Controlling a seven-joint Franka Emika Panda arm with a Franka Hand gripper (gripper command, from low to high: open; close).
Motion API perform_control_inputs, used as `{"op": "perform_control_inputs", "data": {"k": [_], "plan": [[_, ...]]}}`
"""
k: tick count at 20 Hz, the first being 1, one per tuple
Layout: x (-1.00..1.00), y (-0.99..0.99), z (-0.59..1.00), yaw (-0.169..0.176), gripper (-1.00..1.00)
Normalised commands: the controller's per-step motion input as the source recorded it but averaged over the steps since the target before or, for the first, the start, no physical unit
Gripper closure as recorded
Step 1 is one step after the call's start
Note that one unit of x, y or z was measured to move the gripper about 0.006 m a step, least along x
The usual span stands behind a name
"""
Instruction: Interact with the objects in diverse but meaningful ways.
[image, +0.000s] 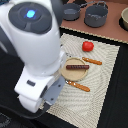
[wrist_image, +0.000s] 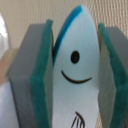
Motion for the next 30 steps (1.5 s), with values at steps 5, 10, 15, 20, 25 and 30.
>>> {"op": "perform_control_inputs", "data": {"k": [5,10,15,20,25,30], "plan": [[0.09,0.91,0.39,0.057,1.0],[0.02,0.91,0.25,0.049,1.0],[-0.04,0.9,0.13,0.036,1.0],[-0.18,0.87,0.05,0.027,1.0],[-0.29,0.83,0.0,0.027,1.0],[-0.4,0.8,0.0,0.026,1.0]]}}
